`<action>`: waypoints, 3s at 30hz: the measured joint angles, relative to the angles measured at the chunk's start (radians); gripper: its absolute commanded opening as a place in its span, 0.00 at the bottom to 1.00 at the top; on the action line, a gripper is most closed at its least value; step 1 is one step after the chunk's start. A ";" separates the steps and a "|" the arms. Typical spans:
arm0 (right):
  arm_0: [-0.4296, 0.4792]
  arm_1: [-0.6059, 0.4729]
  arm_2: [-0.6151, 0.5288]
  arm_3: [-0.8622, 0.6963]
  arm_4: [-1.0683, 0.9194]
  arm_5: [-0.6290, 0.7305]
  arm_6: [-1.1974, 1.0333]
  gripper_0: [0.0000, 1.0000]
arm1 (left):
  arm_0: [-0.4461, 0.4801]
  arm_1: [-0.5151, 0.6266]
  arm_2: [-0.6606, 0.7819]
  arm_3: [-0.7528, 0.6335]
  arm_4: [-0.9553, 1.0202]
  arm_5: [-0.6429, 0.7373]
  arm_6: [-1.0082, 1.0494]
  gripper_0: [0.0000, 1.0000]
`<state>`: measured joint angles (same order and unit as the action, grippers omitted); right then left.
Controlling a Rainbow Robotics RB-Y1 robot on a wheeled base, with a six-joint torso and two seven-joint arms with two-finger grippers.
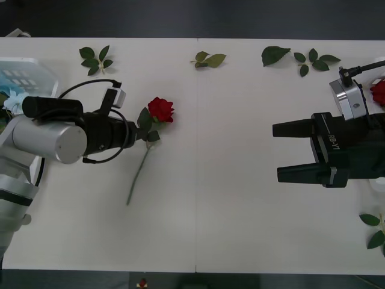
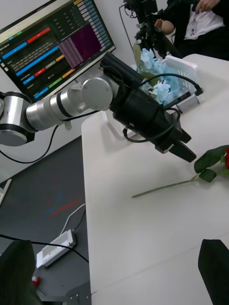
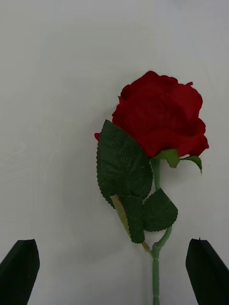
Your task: Put the red flowers into the right box and the blue flowers into the left box
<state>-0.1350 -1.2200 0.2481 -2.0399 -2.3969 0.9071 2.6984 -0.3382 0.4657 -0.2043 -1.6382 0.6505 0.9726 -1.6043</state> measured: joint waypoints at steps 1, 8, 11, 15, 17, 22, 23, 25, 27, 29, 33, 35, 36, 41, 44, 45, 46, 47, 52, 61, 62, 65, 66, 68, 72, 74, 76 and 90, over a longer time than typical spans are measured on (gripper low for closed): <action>0.000 0.000 0.000 0.000 0.000 0.000 0.000 1.00 | 0.000 -0.007 -0.007 0.008 -0.019 -0.005 0.000 0.89; 0.000 0.000 0.000 0.000 -0.002 0.000 0.000 1.00 | -0.008 -0.061 -0.015 0.057 -0.081 -0.009 0.000 0.89; 0.000 0.000 0.000 0.000 -0.011 0.000 0.000 1.00 | -0.041 -0.087 -0.017 0.119 -0.083 -0.027 0.000 0.99; 0.000 0.000 0.000 0.000 -0.016 0.000 0.000 1.00 | -0.098 -0.103 -0.057 0.219 -0.103 -0.113 0.000 1.00; 0.000 0.000 0.000 0.000 -0.016 0.000 0.000 1.00 | -0.122 -0.103 -0.088 0.264 -0.103 -0.151 0.000 1.00; 0.001 0.000 0.000 0.000 -0.016 0.000 0.000 1.00 | -0.163 -0.104 -0.132 0.321 -0.103 -0.191 0.000 1.00; 0.001 0.000 0.000 0.000 -0.016 0.000 0.000 1.00 | -0.166 -0.104 -0.134 0.324 -0.103 -0.191 0.000 0.77; 0.001 0.000 0.000 0.000 -0.016 0.000 0.000 1.00 | -0.168 -0.105 -0.134 0.326 -0.103 -0.191 0.000 0.16; 0.001 0.000 0.000 0.000 -0.016 0.000 0.000 1.00 | -0.168 -0.105 -0.134 0.326 -0.103 -0.191 0.000 0.00; 0.001 0.000 0.000 0.000 -0.016 0.000 0.000 1.00 | -0.168 -0.105 -0.134 0.326 -0.103 -0.191 0.000 0.00; 0.001 0.000 0.000 0.000 -0.016 0.000 0.000 1.00 | -0.168 -0.105 -0.134 0.327 -0.102 -0.199 0.000 0.00; 0.001 0.000 0.000 0.000 -0.016 0.000 0.000 1.00 | -0.168 -0.105 -0.134 0.327 -0.099 -0.211 0.000 0.00; 0.001 0.000 0.000 0.000 -0.016 0.000 0.000 1.00 | -0.168 -0.105 -0.134 0.327 -0.096 -0.214 0.000 0.00; 0.001 0.000 0.000 0.000 -0.016 0.000 0.000 1.00 | -0.167 -0.103 -0.134 0.311 -0.074 -0.214 0.000 0.00; 0.001 0.000 0.000 0.000 -0.017 0.000 0.000 1.00 | -0.166 -0.084 -0.134 0.260 -0.035 -0.214 0.000 0.00; 0.001 0.000 0.000 0.000 -0.018 0.000 0.000 1.00 | -0.164 -0.071 -0.134 0.235 -0.010 -0.214 0.000 0.00; 0.001 0.000 0.000 0.000 -0.020 0.000 0.000 1.00 | -0.160 -0.054 -0.134 0.207 0.018 -0.214 0.000 0.00; 0.001 -0.001 0.000 0.000 -0.022 0.000 0.000 1.00 | -0.154 -0.033 -0.134 0.171 0.050 -0.210 0.000 0.00; 0.001 -0.001 0.000 0.000 -0.027 0.000 0.000 1.00 | -0.092 0.090 -0.093 -0.052 0.188 -0.089 0.000 0.00; 0.001 -0.001 0.000 0.000 -0.035 0.000 0.000 1.00 | 0.134 0.139 0.303 -0.262 0.681 0.109 -0.112 0.00; 0.001 -0.001 0.000 0.000 -0.040 0.000 0.000 1.00 | 0.154 0.138 0.342 -0.261 0.734 0.127 -0.208 0.00; 0.001 -0.001 0.000 0.000 -0.044 0.000 0.000 1.00 | 0.200 0.122 0.426 -0.261 0.881 0.159 -0.406 0.00; 0.001 -0.001 0.000 0.000 -0.044 0.000 0.000 1.00 | 0.212 0.113 0.442 -0.261 0.928 0.161 -0.403 0.00; 0.001 -0.001 0.000 0.000 -0.044 0.000 0.000 1.00 | 0.228 0.090 0.457 -0.260 1.010 0.161 -0.389 0.00; 0.001 -0.001 0.000 0.000 -0.049 0.000 0.000 1.00 | 0.232 0.025 0.449 -0.229 1.191 0.161 -0.445 0.00; 0.001 -0.001 0.000 0.000 -0.058 0.000 0.000 1.00 | 0.230 -0.011 0.429 -0.201 1.264 0.161 -0.530 0.00; 0.001 -0.002 0.000 0.000 -0.059 0.000 0.000 1.00 | 0.224 -0.039 0.396 -0.175 1.334 0.153 -0.609 0.00; 0.001 -0.002 0.000 0.000 -0.060 0.000 0.000 1.00 | 0.189 -0.120 -0.034 -0.161 1.610 -0.238 -0.909 0.00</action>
<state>-0.1338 -1.2217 0.2478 -2.0399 -2.4573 0.9071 2.6984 -0.1487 0.3454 -0.2384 -1.7987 2.2605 0.7344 -2.5131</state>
